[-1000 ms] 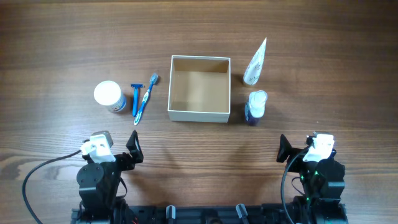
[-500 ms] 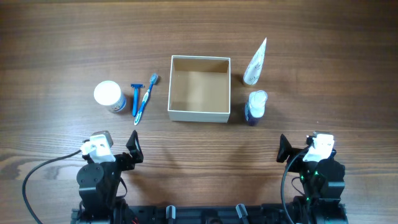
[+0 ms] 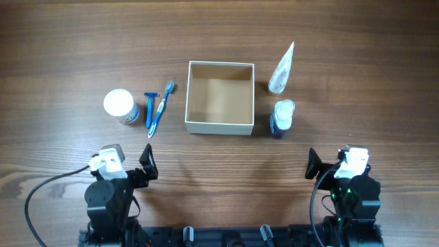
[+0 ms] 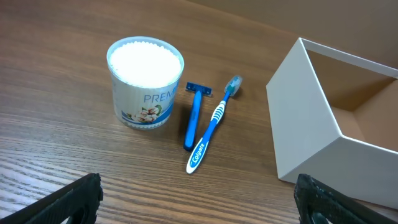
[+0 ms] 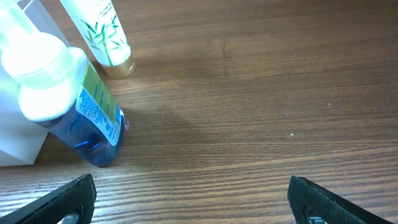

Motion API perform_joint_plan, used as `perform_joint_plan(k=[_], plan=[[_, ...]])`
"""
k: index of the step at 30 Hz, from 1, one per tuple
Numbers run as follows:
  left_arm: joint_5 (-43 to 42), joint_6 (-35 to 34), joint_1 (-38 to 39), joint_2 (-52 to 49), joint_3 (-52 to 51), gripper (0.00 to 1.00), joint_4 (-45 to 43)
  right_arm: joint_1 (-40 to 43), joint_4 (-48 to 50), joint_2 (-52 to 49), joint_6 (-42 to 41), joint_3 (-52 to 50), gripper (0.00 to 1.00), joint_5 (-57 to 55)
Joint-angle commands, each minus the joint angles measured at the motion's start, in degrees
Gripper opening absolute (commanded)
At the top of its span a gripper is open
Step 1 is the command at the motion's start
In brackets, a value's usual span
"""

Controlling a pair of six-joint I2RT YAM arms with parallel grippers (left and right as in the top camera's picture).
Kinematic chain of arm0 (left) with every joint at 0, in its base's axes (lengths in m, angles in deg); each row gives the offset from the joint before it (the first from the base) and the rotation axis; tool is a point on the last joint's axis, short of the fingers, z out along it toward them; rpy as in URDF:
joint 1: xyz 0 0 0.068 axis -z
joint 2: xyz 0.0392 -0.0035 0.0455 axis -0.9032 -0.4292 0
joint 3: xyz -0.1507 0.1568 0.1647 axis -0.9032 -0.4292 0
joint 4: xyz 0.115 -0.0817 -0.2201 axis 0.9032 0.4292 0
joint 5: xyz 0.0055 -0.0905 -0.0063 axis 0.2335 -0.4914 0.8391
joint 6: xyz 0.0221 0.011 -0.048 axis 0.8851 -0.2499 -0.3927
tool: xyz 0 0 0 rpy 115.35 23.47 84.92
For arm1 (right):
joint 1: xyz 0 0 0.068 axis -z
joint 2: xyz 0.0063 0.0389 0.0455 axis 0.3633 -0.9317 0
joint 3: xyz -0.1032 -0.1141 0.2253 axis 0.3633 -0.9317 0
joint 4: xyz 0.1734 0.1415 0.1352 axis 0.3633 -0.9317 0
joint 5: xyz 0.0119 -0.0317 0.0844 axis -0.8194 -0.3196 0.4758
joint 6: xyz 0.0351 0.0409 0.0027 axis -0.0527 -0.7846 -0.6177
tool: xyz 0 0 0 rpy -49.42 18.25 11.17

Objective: Pack container

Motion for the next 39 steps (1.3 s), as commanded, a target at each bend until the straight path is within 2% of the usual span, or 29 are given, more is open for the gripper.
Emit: perform_joint_plan(k=[1, 4, 6, 10, 12, 14, 16, 19, 21, 23, 25, 27, 30, 32, 34, 39], plan=[[0.37, -0.57, 0.26, 0.52, -0.15, 1.0, -0.35, 0.07, 0.26, 0.52, -0.44, -0.24, 1.0, 0.94], [0.37, -0.57, 0.26, 0.52, -0.15, 1.0, -0.35, 0.07, 0.94, 0.52, 1.31, -0.22, 1.0, -0.46], [0.37, -0.57, 0.26, 0.52, -0.15, 1.0, -0.35, 0.07, 6.97, 0.52, 0.66, -0.26, 1.0, -0.33], [0.37, -0.57, 0.26, 0.52, -0.15, 1.0, -0.35, 0.07, 18.18, 0.52, -11.87, -0.28, 1.0, 5.22], [0.37, -0.57, 0.26, 0.52, -0.15, 1.0, -0.35, 0.07, 22.6, 0.52, -15.47, -0.28, 1.0, 6.99], [0.37, -0.57, 0.26, 0.52, -0.15, 1.0, -0.35, 0.07, 27.43, 0.44, -13.44, -0.28, 1.0, 15.19], [0.37, -0.57, 0.26, 0.52, -0.15, 1.0, -0.35, 0.07, 29.7, -0.9, -10.75, 1.31, 1.0, 18.73], [0.37, -0.57, 0.24, 0.52, -0.15, 1.0, -0.37, 0.07, 29.57, -7.78, -10.05, 9.16, 1.0, 18.32], [0.37, -0.57, 0.26, 0.52, -0.15, 1.0, -0.35, 0.07, 28.55, -15.76, -6.16, 16.7, 1.0, 18.21], [0.37, -0.57, 0.26, 0.52, -0.15, 1.0, -0.35, 0.07, 26.34, -22.23, -5.68, 22.84, 1.0, 16.48], [0.37, -0.57, 0.26, 0.52, -0.15, 1.0, -0.35, 0.07, 21.42, -32.39, -4.7, 32.68, 1.0, 15.34], [0.37, -0.57, 0.26, 0.52, -0.15, 1.0, -0.35, 0.07, 12.13, -45.57, -4.04, 46.21, 1.0, 14.64], [0.37, -0.57, 0.26, 0.52, -0.15, 1.0, -0.35, 0.07, 3.45, -57.66, -4.57, 58.47, 1.0, 17.4], [0.37, -0.57, 0.24, 0.52, -0.15, 1.0, -0.35, 0.07, -0.79, -63.25, -8.31, 61.92, 1.0, 23.54], [0.37, -0.57, 0.26, 0.52, -0.15, 1.0, -0.35, 0.04, 1.86, -67.06, -5.77, 62.05, 1.0, 29.44], [0.37, -0.57, 0.26, 0.52, -0.15, 1.0, -0.35, -1.86, 1.77, -72.87, -12.09, 66.82, 1.0, 26.8]])
